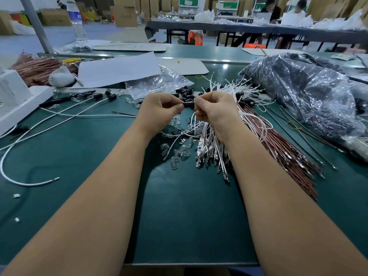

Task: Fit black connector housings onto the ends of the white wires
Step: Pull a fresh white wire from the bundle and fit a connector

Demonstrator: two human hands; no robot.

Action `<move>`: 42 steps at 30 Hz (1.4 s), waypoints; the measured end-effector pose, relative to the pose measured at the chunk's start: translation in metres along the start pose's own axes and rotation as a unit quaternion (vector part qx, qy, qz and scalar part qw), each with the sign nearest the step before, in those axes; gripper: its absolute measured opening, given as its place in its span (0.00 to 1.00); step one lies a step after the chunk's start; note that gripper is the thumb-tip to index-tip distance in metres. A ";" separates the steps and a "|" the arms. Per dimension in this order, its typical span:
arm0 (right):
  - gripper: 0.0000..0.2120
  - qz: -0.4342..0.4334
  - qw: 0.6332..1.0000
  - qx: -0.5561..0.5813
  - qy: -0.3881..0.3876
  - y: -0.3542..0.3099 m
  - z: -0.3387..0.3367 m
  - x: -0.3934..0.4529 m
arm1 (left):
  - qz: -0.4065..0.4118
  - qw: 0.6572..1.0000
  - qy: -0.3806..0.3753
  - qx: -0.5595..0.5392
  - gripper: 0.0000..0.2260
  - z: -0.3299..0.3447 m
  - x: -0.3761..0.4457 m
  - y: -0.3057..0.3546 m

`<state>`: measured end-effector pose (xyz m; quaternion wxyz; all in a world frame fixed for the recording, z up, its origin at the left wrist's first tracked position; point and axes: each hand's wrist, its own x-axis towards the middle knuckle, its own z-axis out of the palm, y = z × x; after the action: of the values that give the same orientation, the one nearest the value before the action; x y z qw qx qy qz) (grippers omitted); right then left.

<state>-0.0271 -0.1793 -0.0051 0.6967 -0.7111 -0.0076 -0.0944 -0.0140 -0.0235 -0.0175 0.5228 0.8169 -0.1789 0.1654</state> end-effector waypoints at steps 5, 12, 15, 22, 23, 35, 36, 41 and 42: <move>0.08 0.001 1.000 -0.002 0.003 0.002 -0.001 0.000 | 0.001 1.000 0.008 0.004 0.04 0.003 0.000 0.001; 0.08 -0.012 1.000 -0.002 -0.009 0.003 -0.001 -0.001 | -0.012 1.000 0.010 -0.011 0.03 0.006 -0.001 0.001; 0.08 -0.022 1.000 0.015 -0.008 0.004 0.001 -0.004 | -0.007 1.000 0.014 -0.016 0.04 0.006 -0.001 0.004; 0.06 -0.067 0.996 0.052 0.033 -0.005 0.009 -0.003 | 0.088 0.992 0.050 0.078 0.06 0.005 0.005 0.019; 0.06 -0.075 0.994 0.061 0.042 -0.006 0.008 -0.003 | 0.095 0.990 0.046 0.097 0.07 0.002 0.005 0.019; 0.06 -0.092 0.991 0.058 0.073 -0.007 -0.004 -0.004 | 0.060 0.841 0.342 0.414 0.10 -0.051 0.003 -0.009; 0.07 -0.093 0.991 0.048 0.083 -0.008 -0.005 -0.004 | 0.000 0.831 0.360 0.424 0.13 -0.060 0.002 -0.012; 0.07 -0.094 0.972 -0.060 0.208 -0.005 -0.019 0.006 | -0.135 0.845 0.308 0.417 0.29 -0.063 0.001 -0.020; 0.07 -0.100 0.959 -0.134 0.227 -0.003 -0.023 0.009 | -0.113 0.855 0.283 0.419 0.29 -0.056 0.003 -0.018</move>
<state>-0.0219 -0.2031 -0.0010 0.5658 -0.7530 0.0929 -0.3227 -0.0071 0.0345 -0.0082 0.1738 0.8915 0.1568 0.3879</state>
